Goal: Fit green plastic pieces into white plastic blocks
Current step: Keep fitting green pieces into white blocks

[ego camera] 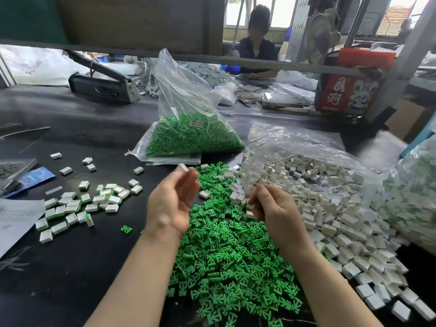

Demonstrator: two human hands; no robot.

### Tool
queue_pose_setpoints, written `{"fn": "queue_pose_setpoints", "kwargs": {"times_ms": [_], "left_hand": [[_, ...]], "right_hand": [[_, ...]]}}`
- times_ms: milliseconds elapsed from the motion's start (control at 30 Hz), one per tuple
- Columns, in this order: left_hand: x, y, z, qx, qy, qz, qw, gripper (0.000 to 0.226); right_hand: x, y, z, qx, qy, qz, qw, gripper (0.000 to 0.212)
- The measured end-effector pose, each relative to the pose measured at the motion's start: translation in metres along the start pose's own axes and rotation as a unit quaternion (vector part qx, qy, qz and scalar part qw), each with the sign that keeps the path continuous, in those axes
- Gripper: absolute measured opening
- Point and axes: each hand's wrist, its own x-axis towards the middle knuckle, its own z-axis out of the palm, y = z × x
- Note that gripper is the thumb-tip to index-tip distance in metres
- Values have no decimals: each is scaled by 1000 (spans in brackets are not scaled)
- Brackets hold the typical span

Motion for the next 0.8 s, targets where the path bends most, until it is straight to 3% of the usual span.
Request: {"fn": "queue_pose_setpoints", "kwargs": {"times_ms": [100,233,367,500,567,667,733,800], "left_hand": [[18,23,-22,-113,92,-31,989,18],[36,39,-43,-155,149,-34,976,27],[40,44,-51,-197,165,-19,966,37],[36,46,-50,-213,135,-5,968,38],[33,47,-44,-141,107,-18,984,32],[28,37,-29,63,74,-15,995,24],[22,25,-21,256,55,28,965,18],[15,14,-17,424,17,80,902,11]], "right_hand": [[2,3,-7,-82,26,15,996,35],[4,9,-16,-195,18,41,980,31],[3,10,-18,-363,6,25,931,21],[0,6,-11,-415,4,-3,910,15],[-1,4,-10,-417,-13,-7,909,11],[-1,4,-10,-433,-39,-25,900,8],[-1,4,-10,-450,-66,-25,890,17],[-2,5,-7,-460,-104,-14,882,30]]}}
